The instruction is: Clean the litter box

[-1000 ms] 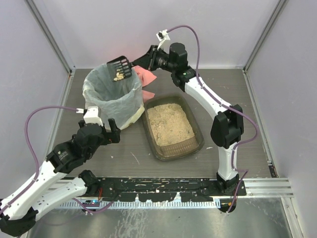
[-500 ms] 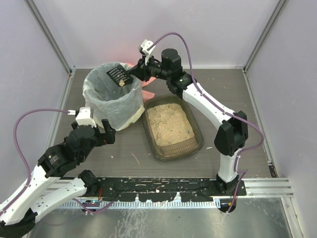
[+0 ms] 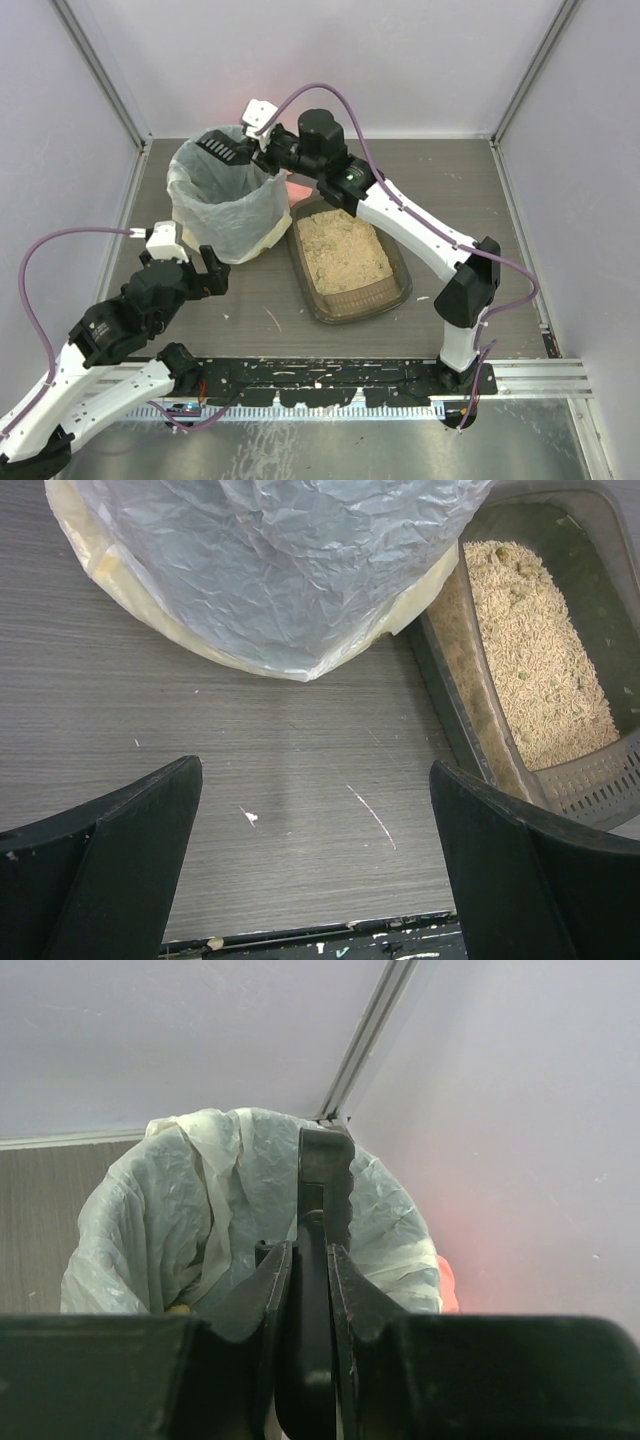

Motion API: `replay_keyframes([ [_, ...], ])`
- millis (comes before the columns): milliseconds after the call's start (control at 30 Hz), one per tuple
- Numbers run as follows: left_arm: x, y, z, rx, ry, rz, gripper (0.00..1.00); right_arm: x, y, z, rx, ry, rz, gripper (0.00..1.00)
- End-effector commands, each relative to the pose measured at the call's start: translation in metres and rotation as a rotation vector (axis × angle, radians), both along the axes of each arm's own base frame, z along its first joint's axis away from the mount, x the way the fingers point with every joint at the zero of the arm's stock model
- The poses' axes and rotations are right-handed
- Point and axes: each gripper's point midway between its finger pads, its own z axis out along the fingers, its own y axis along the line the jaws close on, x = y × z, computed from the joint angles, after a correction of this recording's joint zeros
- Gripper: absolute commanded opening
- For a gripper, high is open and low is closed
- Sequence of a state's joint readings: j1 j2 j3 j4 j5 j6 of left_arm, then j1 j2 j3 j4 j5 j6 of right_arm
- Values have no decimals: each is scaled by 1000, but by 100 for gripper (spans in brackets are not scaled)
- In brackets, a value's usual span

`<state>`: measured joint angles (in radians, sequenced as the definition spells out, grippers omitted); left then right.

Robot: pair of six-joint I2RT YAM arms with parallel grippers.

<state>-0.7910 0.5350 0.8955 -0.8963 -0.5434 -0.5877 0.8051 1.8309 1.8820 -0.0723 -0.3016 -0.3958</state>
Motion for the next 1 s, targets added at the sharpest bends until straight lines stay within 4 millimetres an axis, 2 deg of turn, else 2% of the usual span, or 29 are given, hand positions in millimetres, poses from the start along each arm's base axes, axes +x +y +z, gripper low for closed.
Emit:
replay_keyframes([
  [0, 3, -5, 7, -10, -25, -23, 98, -3, -20, 73, 126, -96, -81, 1],
  [200, 7, -13, 6, 6, -17, -47, 98, -18, -46, 103, 305, 18, -141, 1],
  [300, 9, -16, 5, 13, -14, -57, 98, -35, -63, 112, 406, 87, -146, 1],
  [400, 14, -25, 10, 4, -32, -79, 98, -56, -88, 115, 512, 157, -157, 1],
  [467, 17, -33, 12, 13, -36, -122, 98, -69, -113, 116, 567, 184, -194, 1],
  [600, 23, -42, 16, 49, -43, -162, 98, -78, -160, 91, 615, 263, -355, 1],
  [833, 39, -55, 24, 99, -63, -188, 98, -90, -226, -2, 507, 390, -589, 1],
  [967, 45, -62, 18, 119, -42, -198, 98, -90, -256, -41, 460, 473, -687, 1],
])
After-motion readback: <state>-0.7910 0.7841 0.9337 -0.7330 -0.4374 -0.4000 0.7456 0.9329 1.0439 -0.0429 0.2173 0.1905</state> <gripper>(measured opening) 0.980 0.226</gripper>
